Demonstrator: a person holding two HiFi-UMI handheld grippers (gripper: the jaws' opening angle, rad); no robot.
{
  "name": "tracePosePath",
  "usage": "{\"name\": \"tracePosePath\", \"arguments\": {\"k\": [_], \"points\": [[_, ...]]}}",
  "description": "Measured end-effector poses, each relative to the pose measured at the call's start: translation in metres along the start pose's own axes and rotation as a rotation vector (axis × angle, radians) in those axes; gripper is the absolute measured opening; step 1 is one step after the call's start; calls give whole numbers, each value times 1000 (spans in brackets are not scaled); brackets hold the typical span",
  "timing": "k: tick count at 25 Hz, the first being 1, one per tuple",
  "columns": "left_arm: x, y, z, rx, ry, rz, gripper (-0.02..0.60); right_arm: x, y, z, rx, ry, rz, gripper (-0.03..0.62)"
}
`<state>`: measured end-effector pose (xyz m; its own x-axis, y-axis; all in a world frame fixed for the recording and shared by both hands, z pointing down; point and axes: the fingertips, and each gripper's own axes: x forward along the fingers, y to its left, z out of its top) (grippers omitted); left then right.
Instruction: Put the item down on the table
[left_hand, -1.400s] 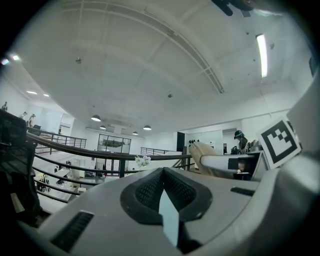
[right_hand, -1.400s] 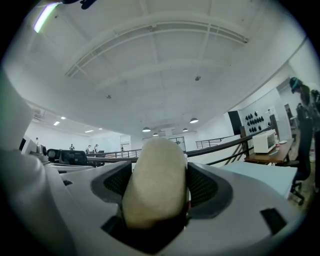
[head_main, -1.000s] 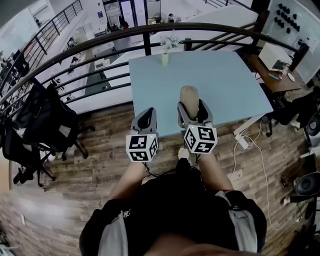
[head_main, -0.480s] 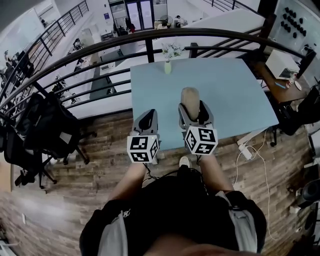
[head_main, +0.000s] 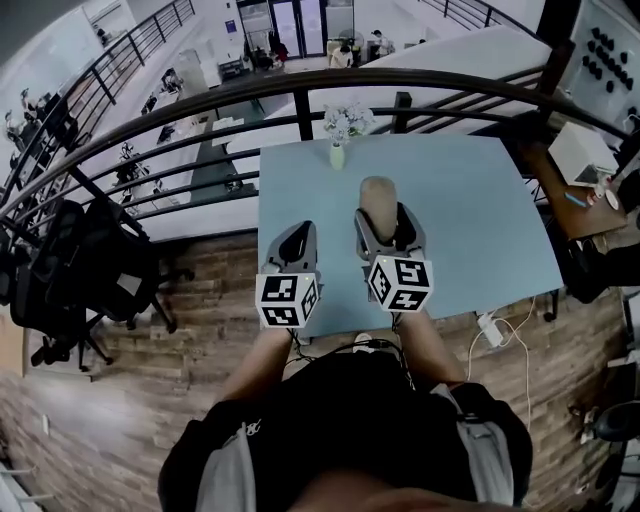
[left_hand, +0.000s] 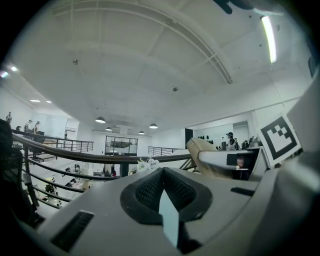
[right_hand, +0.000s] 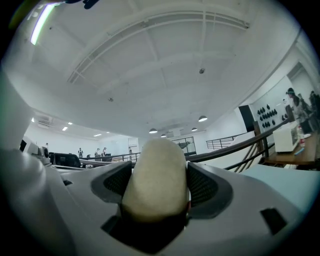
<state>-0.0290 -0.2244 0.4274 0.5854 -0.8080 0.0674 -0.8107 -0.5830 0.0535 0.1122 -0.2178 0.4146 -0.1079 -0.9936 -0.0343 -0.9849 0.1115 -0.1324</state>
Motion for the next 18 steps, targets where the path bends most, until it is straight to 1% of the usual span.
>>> {"name": "tracePosePath", "arguments": {"k": [6, 10, 13, 18], "points": [[56, -4, -4, -22, 32, 43, 14, 39, -43, -6, 8, 41, 33, 353], [84, -9, -3, -29, 34, 67, 14, 62, -64, -11, 11, 65, 65, 353], [98, -8, -6, -31, 46, 78, 14, 77, -71, -15, 16, 77, 80, 353], [109, 8, -10, -35, 69, 87, 14, 97, -68, -25, 17, 100, 89, 353]]}}
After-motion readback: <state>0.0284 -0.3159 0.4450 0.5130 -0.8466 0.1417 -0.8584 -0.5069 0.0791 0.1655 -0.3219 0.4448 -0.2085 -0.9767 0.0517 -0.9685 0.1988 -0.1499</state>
